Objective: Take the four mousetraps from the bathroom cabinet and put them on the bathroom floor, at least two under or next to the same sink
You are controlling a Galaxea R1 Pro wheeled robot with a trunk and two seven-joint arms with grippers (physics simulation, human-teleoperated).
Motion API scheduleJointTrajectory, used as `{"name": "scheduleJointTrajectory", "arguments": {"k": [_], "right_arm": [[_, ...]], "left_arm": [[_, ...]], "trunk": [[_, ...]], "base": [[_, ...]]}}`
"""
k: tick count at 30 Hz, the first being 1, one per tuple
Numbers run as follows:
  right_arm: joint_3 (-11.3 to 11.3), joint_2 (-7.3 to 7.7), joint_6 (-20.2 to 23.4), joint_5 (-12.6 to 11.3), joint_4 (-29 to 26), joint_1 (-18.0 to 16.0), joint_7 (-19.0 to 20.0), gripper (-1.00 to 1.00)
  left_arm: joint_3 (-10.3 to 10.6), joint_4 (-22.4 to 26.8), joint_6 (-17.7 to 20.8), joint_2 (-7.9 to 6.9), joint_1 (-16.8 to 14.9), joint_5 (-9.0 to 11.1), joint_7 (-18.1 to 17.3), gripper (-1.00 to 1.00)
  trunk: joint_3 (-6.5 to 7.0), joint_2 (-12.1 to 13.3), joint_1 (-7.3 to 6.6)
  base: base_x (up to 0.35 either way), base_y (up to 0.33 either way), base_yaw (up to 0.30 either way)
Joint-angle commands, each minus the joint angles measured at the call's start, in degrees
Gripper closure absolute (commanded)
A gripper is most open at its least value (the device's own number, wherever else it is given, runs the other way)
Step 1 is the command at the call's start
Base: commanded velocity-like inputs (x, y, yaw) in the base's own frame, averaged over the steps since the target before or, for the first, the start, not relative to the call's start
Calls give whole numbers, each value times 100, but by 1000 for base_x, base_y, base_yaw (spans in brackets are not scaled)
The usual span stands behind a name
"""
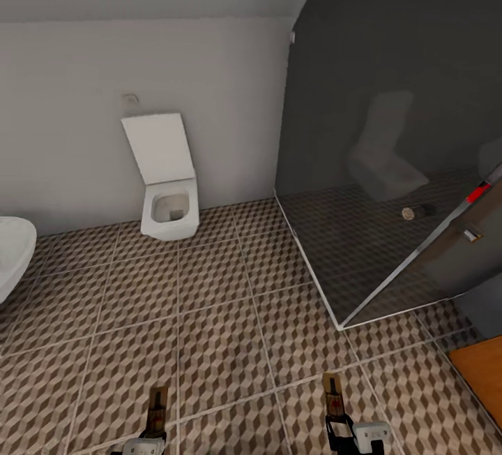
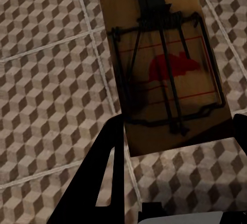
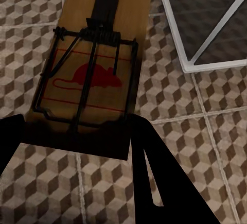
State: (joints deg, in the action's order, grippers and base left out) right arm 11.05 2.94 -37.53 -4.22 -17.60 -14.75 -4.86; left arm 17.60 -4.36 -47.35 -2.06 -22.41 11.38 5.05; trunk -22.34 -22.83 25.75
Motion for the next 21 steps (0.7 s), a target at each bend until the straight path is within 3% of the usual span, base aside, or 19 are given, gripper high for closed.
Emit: {"name": "scheduleJointTrajectory", "arguments": {"k": [1,21], "right_arm": [[47,5,-18,-63,1,-2,2,100],[47,5,-18,-63,2,-6,2,100]], "left_arm": [[50,-21,-28,4,-9,-4,49,100],[50,-21,33,4,-9,-4,49,100]], "trunk": [[-1,-9,3],[143,-9,3]], "base": [[0,0,193],[0,0,193]]}}
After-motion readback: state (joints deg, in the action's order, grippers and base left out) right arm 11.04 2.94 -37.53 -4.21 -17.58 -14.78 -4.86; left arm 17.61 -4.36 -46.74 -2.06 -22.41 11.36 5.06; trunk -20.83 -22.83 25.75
